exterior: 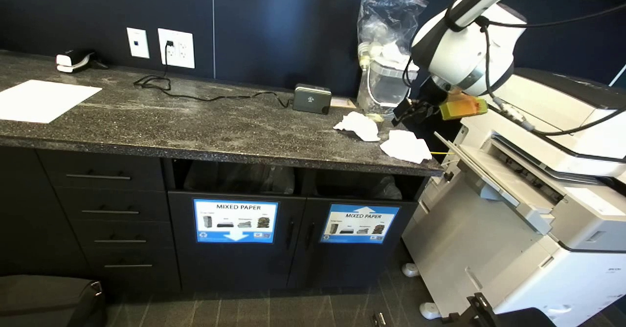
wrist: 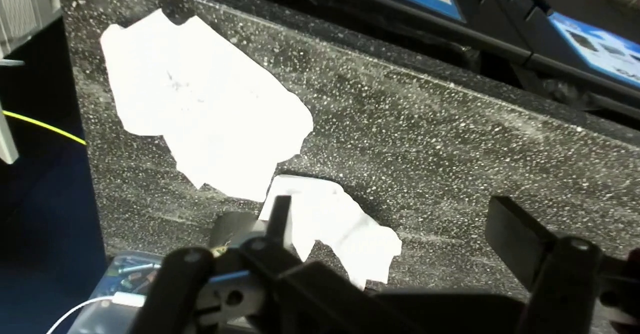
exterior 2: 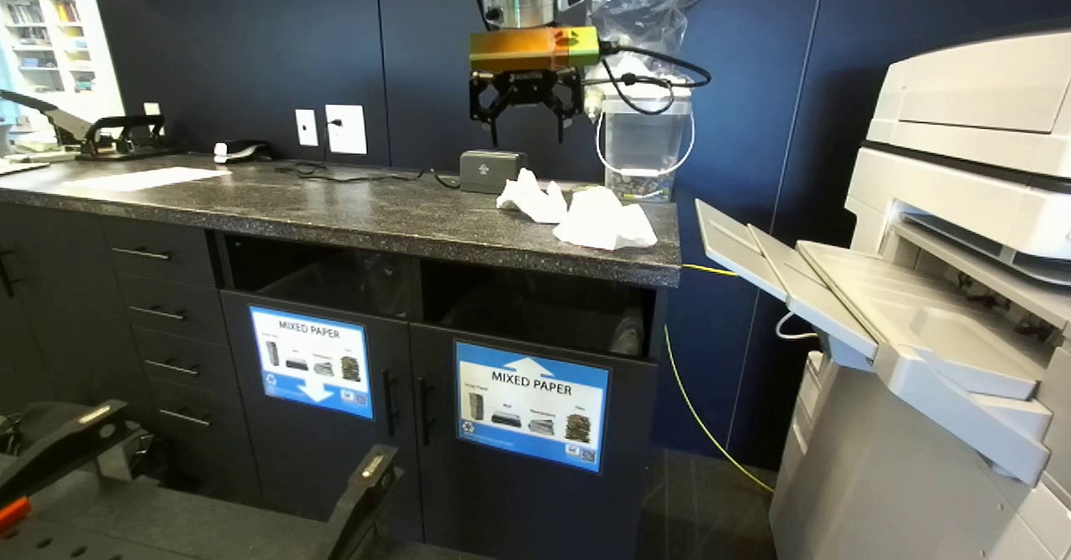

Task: Put the right and left white pieces of paper in the right bin respectively

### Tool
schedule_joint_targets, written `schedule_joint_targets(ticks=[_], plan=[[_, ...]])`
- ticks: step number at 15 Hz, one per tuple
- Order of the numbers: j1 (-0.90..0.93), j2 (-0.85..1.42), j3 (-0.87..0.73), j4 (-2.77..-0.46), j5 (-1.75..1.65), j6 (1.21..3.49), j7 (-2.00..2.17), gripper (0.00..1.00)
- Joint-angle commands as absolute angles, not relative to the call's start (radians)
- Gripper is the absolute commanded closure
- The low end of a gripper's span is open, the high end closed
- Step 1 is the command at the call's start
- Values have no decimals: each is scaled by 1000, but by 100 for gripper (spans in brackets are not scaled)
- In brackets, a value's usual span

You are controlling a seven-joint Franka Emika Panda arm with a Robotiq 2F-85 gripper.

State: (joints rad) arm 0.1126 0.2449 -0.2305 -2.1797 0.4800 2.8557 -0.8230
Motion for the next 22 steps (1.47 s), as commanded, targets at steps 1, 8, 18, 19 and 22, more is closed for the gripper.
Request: schedule_joint_targets(ticks=[1, 8, 18, 19, 22], plan=[[47, 437, -190, -1959, 555, 2850, -889, 0], [-127, 654, -88, -1700, 393, 2853, -776, 0], [-226, 780, -27, -1503, 66, 2648, -540, 0], [-230, 787, -23, -1492, 56, 2634, -529, 0], [-242, 815, -13, -1451, 38, 2586, -503, 0]])
